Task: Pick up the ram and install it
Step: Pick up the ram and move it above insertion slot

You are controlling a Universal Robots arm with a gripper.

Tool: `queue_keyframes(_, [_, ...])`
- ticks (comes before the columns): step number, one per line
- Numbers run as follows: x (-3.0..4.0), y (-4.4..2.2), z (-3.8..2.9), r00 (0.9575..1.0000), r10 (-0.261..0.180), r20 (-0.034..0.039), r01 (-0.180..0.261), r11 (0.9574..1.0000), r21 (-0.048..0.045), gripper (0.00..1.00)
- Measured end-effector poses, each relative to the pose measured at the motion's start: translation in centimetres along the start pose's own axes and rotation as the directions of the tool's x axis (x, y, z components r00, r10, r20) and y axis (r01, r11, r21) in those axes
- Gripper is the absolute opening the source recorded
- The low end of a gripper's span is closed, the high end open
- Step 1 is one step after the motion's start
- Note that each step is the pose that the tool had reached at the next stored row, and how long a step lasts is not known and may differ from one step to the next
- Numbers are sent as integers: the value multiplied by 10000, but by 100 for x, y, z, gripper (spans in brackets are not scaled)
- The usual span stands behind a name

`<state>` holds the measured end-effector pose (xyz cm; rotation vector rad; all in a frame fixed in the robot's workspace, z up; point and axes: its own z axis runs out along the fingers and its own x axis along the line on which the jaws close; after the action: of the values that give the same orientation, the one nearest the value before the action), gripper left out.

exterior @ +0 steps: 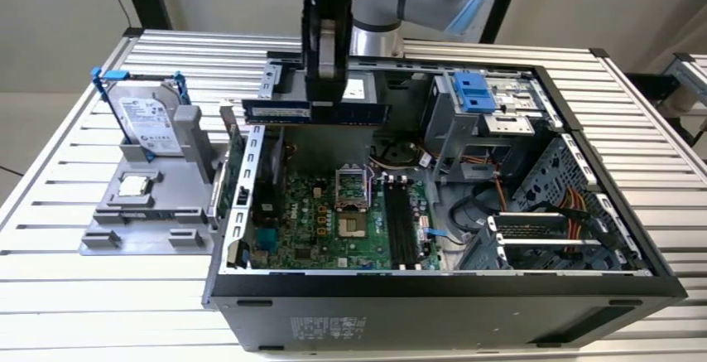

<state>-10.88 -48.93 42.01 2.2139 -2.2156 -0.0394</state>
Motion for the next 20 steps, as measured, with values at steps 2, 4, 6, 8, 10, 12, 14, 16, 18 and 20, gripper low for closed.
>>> queue_keyframes(2, [0,-32,-1,10000,0,0,0,10000,-1,0])
queue_keyframes(4, [0,-65,-2,10000,0,-1,0,10000,-3,0])
queue_keyframes(6, [0,-100,-3,10000,0,-1,0,10000,-4,0])
queue_keyframes(8, [0,-134,-3,10000,0,-1,0,10000,-5,0])
queue_keyframes(10, [0,-163,-4,10000,1,-1,-1,10000,-5,0])
queue_keyframes(12, [0,-189,-5,10000,0,0,0,10000,-5,0])
queue_keyframes(14, [0,-215,-6,10000,0,-1,0,10000,-5,0])
queue_keyframes(16, [0,-237,-6,10000,0,-2,0,10000,-5,0])
queue_keyframes(18, [0,-260,-7,10000,0,-6,0,10000,-5,0])
queue_keyframes(20, [0,-283,-7,10000,1,-9,-1,10000,-5,0])
